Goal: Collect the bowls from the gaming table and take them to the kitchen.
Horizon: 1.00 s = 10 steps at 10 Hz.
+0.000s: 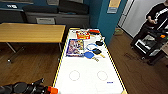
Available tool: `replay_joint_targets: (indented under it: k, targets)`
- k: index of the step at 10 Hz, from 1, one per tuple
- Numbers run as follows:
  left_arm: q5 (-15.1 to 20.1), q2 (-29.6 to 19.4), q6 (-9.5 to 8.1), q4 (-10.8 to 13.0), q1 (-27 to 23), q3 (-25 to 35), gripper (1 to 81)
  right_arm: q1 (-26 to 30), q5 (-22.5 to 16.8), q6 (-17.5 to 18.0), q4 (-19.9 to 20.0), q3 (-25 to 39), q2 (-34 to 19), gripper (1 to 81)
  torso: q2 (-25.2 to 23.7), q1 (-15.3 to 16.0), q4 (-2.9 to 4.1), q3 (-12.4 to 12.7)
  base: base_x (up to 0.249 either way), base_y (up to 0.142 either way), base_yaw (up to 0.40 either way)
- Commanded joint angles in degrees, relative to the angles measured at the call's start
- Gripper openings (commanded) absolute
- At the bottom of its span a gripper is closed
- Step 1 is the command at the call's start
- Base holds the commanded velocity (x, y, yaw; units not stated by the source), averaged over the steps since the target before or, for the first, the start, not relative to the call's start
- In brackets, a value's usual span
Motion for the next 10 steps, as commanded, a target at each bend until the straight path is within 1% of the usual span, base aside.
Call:
replay_joint_targets:
  k: [1, 2, 3, 4, 5, 6, 7, 8, 9, 10]
  targets:
    - [-2.8, -2.1, 4.93, -0.9, 1.1, 2.2, 1.0, 0.7, -3.5, -0.2, -1.6, 1.1, -3.3, 1.0, 0.0, 0.0, 0.0, 4.1, 0.0, 0.0, 0.0]
    - [-3.4, -1.6, 5.63, -0.8, 3.0, 1.7, 1.0, 0.7, -3.5, -0.2, -1.7, 1.2, -3.3, 1.0, 0.0, 0.0, 0.0, 5.8, 0.0, 0.0, 0.0]
    - [-4.7, -0.8, 6.85, -0.8, 5.4, 0.7, 1.0, 0.6, -3.5, -0.2, -1.7, 1.1, -3.2, 1.0, 0.0, 0.0, 0.0, 8.4, 0.0, 0.0, 0.0]
    - [-5.6, 0.0, 7.99, -0.8, 8.3, -0.3, 1.0, 0.6, -3.6, -0.2, -1.7, 0.9, -3.0, 1.0, 0.0, 0.0, 0.0, 10.1, 0.0, 0.0, 0.0]
    - [-6.5, 0.8, 9.15, -0.8, 11.4, -1.2, 1.0, 0.6, -3.5, -0.2, -1.7, 0.5, -2.6, 1.0, 0.0, 0.0, 0.0, 6.6, 0.0, 0.0, 0.0]
    - [-8.7, 2.4, 10.64, -0.8, 15.6, -2.6, 1.0, 0.6, -3.6, -0.2, -1.7, -0.3, -1.7, 1.0, 0.0, -0.1, 0.0, 8.1, 0.0, 0.0, 0.0]
    - [-10.9, 4.7, 12.49, -0.8, 19.6, -4.8, 1.0, 0.3, -3.5, -0.1, -1.6, -1.6, -0.5, 1.0, -0.1, -0.2, 0.0, 8.6, 0.0, 0.0, 0.0]
    - [-12.2, 6.6, 13.37, -0.8, 22.8, -7.0, 1.0, 0.2, -3.6, 0.0, -1.6, -2.4, 0.3, 1.0, -0.1, -0.2, 0.0, 9.1, 0.0, 0.0, 0.0]
    - [-13.7, 8.4, 14.76, -0.8, 25.2, -8.8, 1.0, -0.2, -3.7, 0.0, -1.6, -2.8, 0.8, 1.0, -0.1, -0.2, 2.32, 12.1, 0.0, 0.0, 0.0]
    - [-14.4, 9.0, 15.83, -0.8, 26.9, -9.2, 1.0, -0.1, -3.7, 0.0, -1.6, -3.1, 0.9, 1.0, -0.1, -0.2, 4.29, 12.7, 0.0, 0.0, 0.0]
